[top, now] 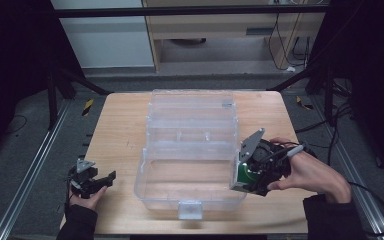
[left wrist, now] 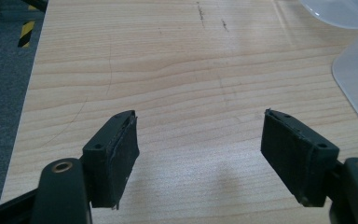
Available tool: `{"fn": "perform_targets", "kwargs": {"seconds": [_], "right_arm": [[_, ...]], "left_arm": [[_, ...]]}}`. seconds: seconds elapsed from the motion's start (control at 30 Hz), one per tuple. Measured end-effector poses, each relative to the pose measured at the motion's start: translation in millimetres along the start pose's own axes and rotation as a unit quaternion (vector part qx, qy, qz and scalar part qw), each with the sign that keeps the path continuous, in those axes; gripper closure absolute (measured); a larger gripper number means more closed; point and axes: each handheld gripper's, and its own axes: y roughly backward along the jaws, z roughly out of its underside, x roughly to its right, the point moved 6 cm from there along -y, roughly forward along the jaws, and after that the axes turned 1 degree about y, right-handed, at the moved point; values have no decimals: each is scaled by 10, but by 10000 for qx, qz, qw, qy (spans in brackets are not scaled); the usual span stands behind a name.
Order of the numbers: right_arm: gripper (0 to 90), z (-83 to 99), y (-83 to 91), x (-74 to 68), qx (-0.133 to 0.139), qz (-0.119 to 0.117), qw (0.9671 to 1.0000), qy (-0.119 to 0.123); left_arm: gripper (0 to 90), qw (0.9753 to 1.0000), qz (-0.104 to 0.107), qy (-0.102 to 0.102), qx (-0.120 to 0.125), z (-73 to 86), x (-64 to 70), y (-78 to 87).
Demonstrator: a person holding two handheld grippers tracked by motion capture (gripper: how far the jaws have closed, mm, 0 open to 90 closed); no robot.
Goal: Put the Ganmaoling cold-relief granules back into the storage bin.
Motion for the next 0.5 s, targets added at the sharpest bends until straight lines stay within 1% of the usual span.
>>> {"fn": "perform_targets", "kwargs": {"seconds": [0.03, 0.1, 0.13, 0.2, 0.27, 0.33, 0.37, 0.4, 0.5], "right_arm": [[162, -21, -11, 0, -6, -37, 10000, -39], [162, -59, -42, 23, 5, -46, 10000, 35], [162, -72, -51, 28, 2, -46, 10000, 44], [162, -112, -68, 49, -43, -99, 9999, 41], [162, -146, -73, 70, -78, -80, 9999, 66], [161, -177, -88, 82, -78, -111, 9999, 59], [161, -194, -103, 90, -113, -102, 9999, 63], [161, -210, -122, 95, -93, -72, 9999, 82], [161, -248, -190, 91, -84, -112, 9998, 132]], "left_arm": [[265, 10000, 5, 8, 0, 0, -2, -2], [265, 10000, 5, 9, -15, 4, 0, -11], [265, 10000, 25, 44, -42, 9, 4, -22], [264, 10000, 53, 37, -74, 8, 16, -40], [263, 10000, 55, 46, -61, 5, 21, -37], [263, 10000, 41, 37, -51, 1, 15, -35], [261, 10000, 27, 51, -52, 2, 8, -32], [260, 10000, 33, 59, -48, 2, 2, -28], [260, 10000, 17, 79, -17, -1, -24, -17]]}}
